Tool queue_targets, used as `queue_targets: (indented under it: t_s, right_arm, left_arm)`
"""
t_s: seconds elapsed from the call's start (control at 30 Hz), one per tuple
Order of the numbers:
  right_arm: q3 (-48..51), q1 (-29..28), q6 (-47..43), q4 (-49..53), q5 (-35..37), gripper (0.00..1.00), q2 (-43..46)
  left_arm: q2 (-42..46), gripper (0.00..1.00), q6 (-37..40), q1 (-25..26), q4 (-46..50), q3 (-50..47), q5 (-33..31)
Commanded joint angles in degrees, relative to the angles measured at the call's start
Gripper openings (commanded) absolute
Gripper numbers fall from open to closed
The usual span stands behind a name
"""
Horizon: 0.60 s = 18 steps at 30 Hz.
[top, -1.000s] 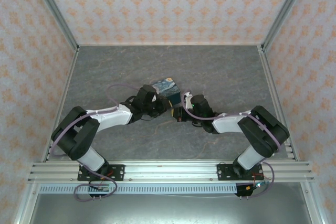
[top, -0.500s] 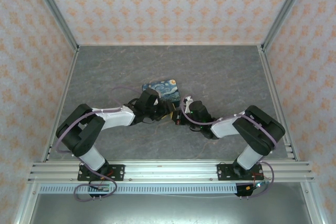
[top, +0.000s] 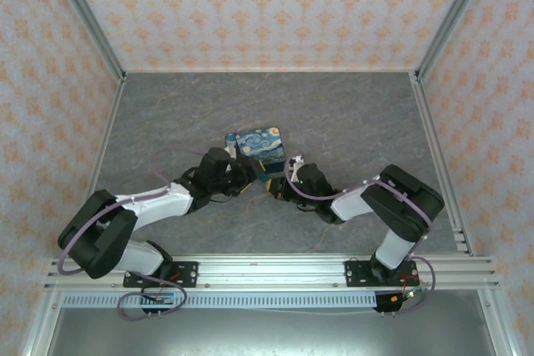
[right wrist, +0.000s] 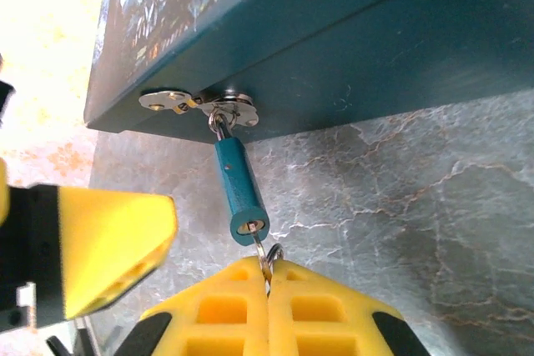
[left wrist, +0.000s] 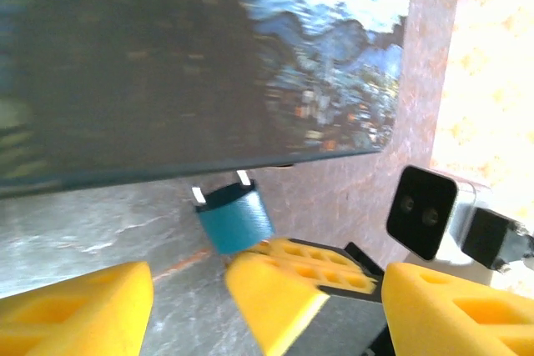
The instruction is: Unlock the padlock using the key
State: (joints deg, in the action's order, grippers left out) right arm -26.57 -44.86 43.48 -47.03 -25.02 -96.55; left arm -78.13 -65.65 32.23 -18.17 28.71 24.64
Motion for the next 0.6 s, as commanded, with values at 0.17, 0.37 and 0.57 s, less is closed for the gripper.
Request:
queue_targets:
  t_s: [0.17,0.37,0.57]
  right_arm:
    - [-2.04,-2.34,11.10,-4.74,0.62,0.00,-1.30]
    - [-2.85,-2.38,15.93,-7.70,0.52,0.00,-3.60]
    - [-3.54,-2.67,17.90,-9.48,0.14,0.00,-5.05]
  left_arm:
    - [4.11,0.68,-8.88,0.23,-13.37,-7.66,-6.26]
    - [1.19,0.62,-12.34,0.71,-15.88,-7.81,-5.68]
    - [-1.58,0.57,-13.13,1.35,-16.19,-7.20,-6.44]
